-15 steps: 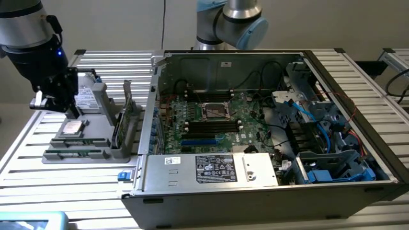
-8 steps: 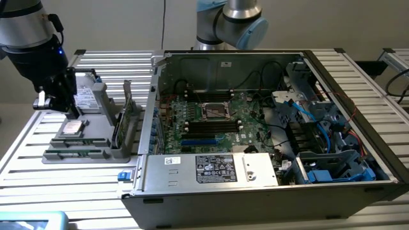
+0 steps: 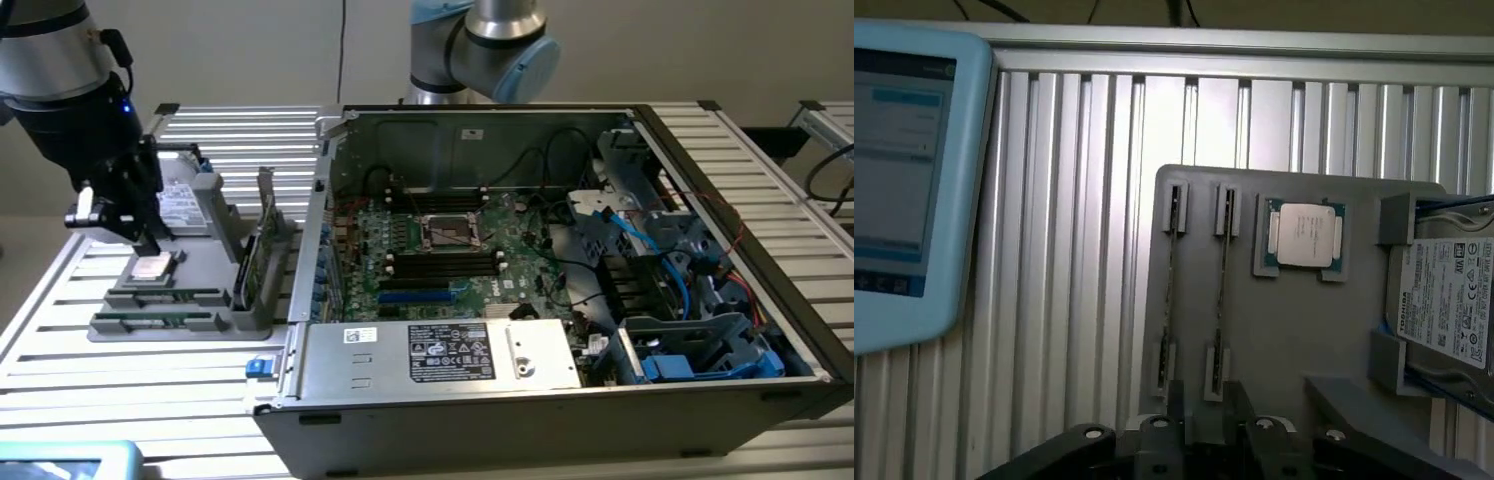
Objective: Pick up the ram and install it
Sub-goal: 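Pick up the ram and move it above insertion slot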
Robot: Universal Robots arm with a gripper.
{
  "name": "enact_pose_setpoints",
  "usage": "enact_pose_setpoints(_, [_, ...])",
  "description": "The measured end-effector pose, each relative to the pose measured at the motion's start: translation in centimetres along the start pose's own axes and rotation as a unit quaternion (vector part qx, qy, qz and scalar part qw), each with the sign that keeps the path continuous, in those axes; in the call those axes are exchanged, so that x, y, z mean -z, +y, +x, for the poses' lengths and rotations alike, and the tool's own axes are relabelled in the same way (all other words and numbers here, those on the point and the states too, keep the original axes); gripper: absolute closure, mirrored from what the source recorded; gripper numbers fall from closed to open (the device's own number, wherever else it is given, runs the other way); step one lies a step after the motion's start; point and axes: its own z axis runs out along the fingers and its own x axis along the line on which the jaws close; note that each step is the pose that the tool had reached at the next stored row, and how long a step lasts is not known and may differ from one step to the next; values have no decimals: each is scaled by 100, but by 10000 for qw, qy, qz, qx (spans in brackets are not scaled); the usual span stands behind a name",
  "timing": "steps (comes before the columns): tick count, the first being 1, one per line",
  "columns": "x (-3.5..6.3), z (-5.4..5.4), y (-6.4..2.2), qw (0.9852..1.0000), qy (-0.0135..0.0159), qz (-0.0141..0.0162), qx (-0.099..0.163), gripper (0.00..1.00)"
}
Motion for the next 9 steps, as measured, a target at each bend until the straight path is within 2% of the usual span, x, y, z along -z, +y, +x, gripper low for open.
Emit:
enact_pose_setpoints(1, [-3,-1,12,10000,0,7,-1,64])
enact_pose_setpoints(2, [-11,-1,29,10000,2,18,-1,64])
enact_pose_setpoints(3, [-26,-2,50,10000,2,26,-2,58])
enact_pose_setpoints(6, [-76,-5,111,10000,2,39,-6,58])
enact_pose_setpoints(9, [-132,-4,133,10000,3,39,-11,58])
